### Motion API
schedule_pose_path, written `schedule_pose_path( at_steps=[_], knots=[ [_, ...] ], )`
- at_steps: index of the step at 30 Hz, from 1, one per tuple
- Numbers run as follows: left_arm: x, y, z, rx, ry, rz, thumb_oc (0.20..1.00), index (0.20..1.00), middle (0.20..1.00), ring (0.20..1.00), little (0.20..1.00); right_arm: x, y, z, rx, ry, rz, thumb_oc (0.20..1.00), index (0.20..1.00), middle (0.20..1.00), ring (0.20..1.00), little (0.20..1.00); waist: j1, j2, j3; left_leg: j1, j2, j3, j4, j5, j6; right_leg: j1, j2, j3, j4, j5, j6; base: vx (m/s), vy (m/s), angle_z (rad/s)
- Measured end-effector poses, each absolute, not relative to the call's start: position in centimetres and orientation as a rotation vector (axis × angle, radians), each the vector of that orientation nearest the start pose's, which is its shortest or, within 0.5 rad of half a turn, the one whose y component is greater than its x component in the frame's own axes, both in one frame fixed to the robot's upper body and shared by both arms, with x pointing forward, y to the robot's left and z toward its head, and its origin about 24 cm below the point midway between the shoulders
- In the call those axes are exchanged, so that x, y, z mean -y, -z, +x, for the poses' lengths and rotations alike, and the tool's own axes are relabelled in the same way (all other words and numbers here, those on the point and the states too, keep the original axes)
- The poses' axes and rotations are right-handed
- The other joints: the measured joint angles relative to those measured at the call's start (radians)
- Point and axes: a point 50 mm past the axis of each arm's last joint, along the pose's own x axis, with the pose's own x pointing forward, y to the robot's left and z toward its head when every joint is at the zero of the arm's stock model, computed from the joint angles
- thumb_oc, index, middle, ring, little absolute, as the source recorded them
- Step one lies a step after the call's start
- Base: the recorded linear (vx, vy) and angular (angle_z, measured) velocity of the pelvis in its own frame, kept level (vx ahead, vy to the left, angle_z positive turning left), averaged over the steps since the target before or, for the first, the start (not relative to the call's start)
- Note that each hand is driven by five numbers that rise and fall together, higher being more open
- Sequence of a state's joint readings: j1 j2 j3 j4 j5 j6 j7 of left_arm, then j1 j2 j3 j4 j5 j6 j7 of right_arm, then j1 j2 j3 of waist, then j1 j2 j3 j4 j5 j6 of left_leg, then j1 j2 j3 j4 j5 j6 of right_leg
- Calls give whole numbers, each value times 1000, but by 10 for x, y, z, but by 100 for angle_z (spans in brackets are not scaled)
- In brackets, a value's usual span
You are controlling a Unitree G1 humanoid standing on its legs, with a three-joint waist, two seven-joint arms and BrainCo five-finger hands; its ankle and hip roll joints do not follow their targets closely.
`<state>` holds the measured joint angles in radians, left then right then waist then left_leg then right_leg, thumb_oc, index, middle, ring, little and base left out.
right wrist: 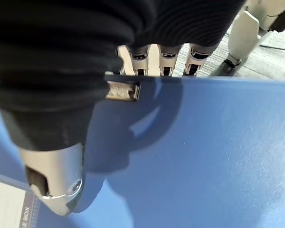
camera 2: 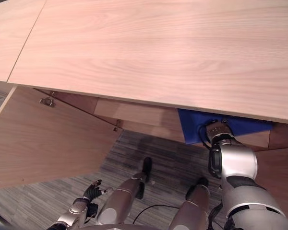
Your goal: Put the empty folder in the office cabinet
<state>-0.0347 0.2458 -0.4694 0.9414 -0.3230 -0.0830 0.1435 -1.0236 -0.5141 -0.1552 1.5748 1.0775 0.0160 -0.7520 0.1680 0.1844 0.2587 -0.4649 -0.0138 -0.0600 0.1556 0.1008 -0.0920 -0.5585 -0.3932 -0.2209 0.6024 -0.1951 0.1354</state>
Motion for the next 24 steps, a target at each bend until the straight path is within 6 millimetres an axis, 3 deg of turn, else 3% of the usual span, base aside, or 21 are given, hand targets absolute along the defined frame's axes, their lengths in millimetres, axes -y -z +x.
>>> schedule_pose_path(
  at_steps=[13,16,24],
  knots=[
    [-188,142,146,-922,35,248,1000,1000,1000,1000,1000,315,-68,336,-592,1232,722,1000,1000,1000,1000,1000,4,10,25,41,5,-9,-119,70,0,-1,1,-10,-21,11,-5,0,6,1],
    [-188,143,144,-932,40,252,1000,1000,1000,1000,1000,318,-73,338,-571,1233,692,1000,1000,1000,1000,1000,3,27,30,66,9,-6,-188,100,3,7,6,-14,-58,33,9,3,41,-7],
    [-190,143,145,-929,20,227,1000,1000,1000,1000,1000,315,-81,345,-515,1216,719,1000,1000,1000,1000,1000,-11,50,33,72,18,-1,-202,113,13,27,25,-18,-112,70,18,-5,12,-4]
  ],
)
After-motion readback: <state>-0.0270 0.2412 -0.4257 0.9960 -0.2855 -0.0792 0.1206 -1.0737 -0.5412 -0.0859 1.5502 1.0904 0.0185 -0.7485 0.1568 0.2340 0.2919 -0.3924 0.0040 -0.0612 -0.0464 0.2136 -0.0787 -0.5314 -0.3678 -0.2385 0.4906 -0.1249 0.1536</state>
